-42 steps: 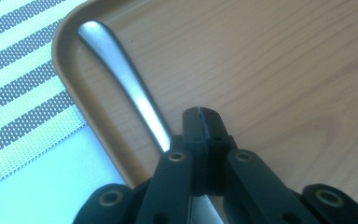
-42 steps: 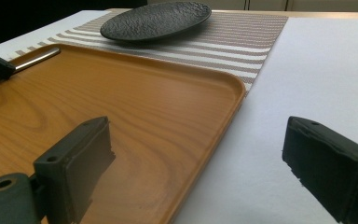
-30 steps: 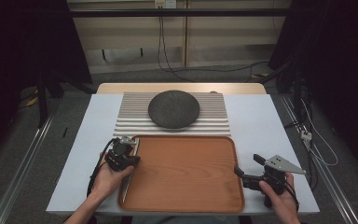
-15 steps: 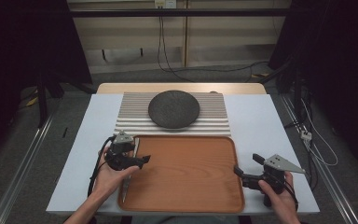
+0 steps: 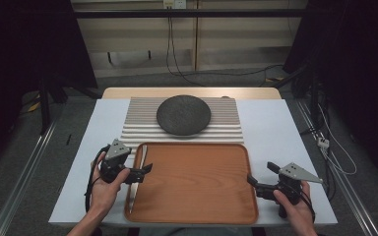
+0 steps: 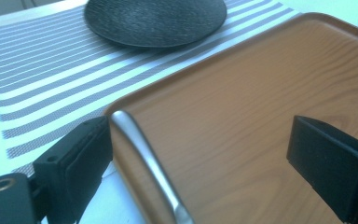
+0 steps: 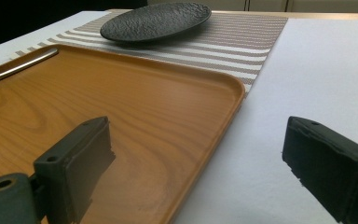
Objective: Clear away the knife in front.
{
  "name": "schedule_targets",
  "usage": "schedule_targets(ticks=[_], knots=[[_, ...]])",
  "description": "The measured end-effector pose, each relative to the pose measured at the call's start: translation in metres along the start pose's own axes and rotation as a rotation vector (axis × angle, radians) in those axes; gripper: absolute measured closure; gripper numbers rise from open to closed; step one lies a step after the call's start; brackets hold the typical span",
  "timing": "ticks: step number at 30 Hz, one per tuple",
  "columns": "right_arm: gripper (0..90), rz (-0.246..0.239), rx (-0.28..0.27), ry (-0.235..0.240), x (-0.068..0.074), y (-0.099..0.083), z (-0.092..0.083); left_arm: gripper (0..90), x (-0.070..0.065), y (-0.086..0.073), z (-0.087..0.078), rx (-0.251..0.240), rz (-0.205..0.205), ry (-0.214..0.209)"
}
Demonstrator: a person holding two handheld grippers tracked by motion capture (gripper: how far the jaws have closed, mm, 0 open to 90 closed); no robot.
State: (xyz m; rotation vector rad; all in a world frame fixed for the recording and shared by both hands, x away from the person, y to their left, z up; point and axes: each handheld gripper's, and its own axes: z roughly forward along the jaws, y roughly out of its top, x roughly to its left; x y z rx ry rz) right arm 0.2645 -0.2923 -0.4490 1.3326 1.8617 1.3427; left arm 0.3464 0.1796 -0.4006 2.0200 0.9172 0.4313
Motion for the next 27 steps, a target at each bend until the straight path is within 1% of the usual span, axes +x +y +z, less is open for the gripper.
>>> schedule_targets(ticks=[1, 3, 5, 10, 12, 13, 15, 19, 20, 21, 23, 24, 25, 26, 27], knots=[[8.1, -0.004, -0.001, -0.003, -0.001, 0.000, 0.000, 6.9, 0.000, -0.001, -0.002, 0.007, -0.005, 0.007], [8.1, -0.002, -0.002, -0.004, -0.001, 0.000, 0.000, 7.0, 0.001, -0.004, -0.004, 0.006, -0.029, 0.015], [8.1, -0.001, -0.001, -0.005, -0.001, 0.000, 0.000, 7.0, 0.003, -0.007, -0.008, 0.012, -0.040, 0.006], [8.0, -0.002, -0.002, -0.005, -0.001, 0.000, -0.001, 7.0, 0.008, -0.015, -0.013, 0.003, -0.053, 0.021], [8.0, -0.002, -0.002, -0.007, -0.001, 0.000, -0.001, 7.0, 0.011, -0.018, -0.013, 0.006, -0.060, 0.014], [8.0, -0.002, -0.003, -0.008, -0.001, 0.000, -0.001, 7.0, 0.012, -0.020, -0.013, 0.007, -0.069, 0.023], [8.0, 0.000, -0.001, -0.009, -0.001, -0.001, -0.001, 7.1, 0.014, -0.024, -0.014, 0.001, -0.088, 0.022], [8.0, 0.000, -0.001, -0.010, 0.000, -0.001, -0.002, 7.1, 0.017, -0.030, -0.018, 0.001, -0.090, 0.032], [8.0, 0.000, -0.003, -0.011, -0.001, -0.001, -0.002, 7.1, 0.017, -0.032, -0.018, -0.004, -0.102, 0.028], [8.0, 0.001, -0.003, -0.013, -0.001, -0.001, -0.003, 7.1, 0.017, -0.033, -0.020, 0.004, -0.108, 0.034], [8.0, 0.005, -0.002, -0.017, -0.002, -0.001, -0.004, 7.4, 0.016, -0.034, -0.023, 0.010, -0.111, 0.017], [8.0, 0.003, -0.004, -0.018, -0.002, -0.001, -0.005, 6.9, 0.016, -0.035, -0.024, 0.001, -0.102, 0.024], [7.9, 0.005, -0.004, -0.019, -0.002, -0.001, -0.006, 6.7, 0.015, -0.037, -0.025, -0.004, -0.089, 0.040], [7.9, 0.005, -0.004, -0.019, -0.002, -0.002, -0.006, 6.5, 0.014, -0.039, -0.024, -0.012, -0.090, 0.043], [7.9, 0.005, -0.003, -0.021, -0.002, -0.002, -0.007, 6.4, 0.015, -0.040, -0.023, -0.008, -0.091, 0.037]])
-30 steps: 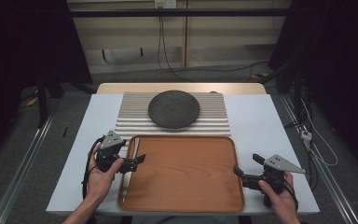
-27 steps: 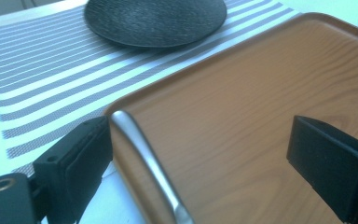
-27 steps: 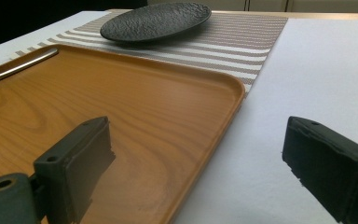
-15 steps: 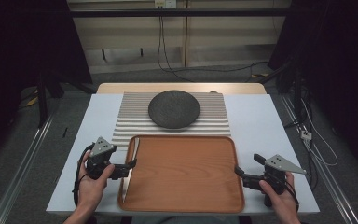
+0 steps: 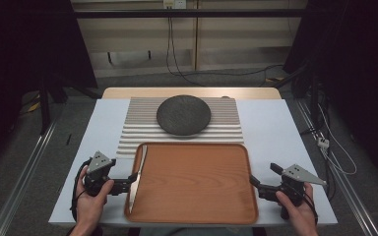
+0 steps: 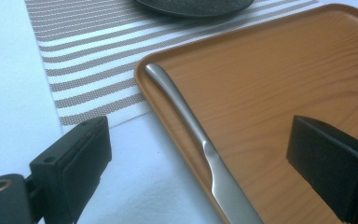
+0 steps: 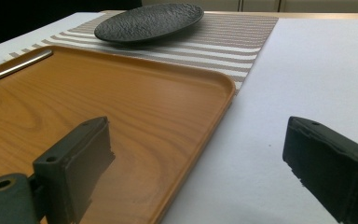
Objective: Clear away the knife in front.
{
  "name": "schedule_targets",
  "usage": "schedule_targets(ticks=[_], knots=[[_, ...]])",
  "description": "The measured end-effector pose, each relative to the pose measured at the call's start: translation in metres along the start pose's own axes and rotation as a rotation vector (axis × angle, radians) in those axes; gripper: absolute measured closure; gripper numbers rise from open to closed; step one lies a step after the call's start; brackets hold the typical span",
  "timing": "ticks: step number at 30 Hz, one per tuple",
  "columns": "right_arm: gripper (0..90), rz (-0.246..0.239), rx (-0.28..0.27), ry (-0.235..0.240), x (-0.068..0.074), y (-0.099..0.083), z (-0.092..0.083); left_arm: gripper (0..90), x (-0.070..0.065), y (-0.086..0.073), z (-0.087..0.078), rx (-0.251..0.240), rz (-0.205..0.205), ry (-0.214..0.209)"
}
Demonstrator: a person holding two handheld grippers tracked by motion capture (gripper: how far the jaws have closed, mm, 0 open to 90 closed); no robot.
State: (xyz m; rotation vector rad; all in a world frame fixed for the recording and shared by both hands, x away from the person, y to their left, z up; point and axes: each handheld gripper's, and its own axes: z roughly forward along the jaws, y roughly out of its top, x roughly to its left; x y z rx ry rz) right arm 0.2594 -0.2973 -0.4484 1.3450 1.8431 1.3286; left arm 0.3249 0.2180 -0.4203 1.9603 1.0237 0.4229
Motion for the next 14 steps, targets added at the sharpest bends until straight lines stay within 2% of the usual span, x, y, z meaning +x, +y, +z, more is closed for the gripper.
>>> schedule_targets(ticks=[2, 4, 14], knots=[[7.9, -0.001, -0.006, -0.006, -0.0010, 0.0004, -0.0002, 6.4, 0.0003, -0.0024, 0.0011, 0.001, -0.002, -0.006], [7.9, -0.003, -0.003, -0.003, -0.0008, 0.0001, -0.0008, 6.4, 0.0003, -0.0044, 0.0000, -0.011, 0.017, 0.008], [7.8, -0.006, 0.004, 0.005, 0.0001, -0.0008, 0.0000, 6.3, 0.0072, -0.0072, -0.0036, -0.015, -0.008, 0.026]])
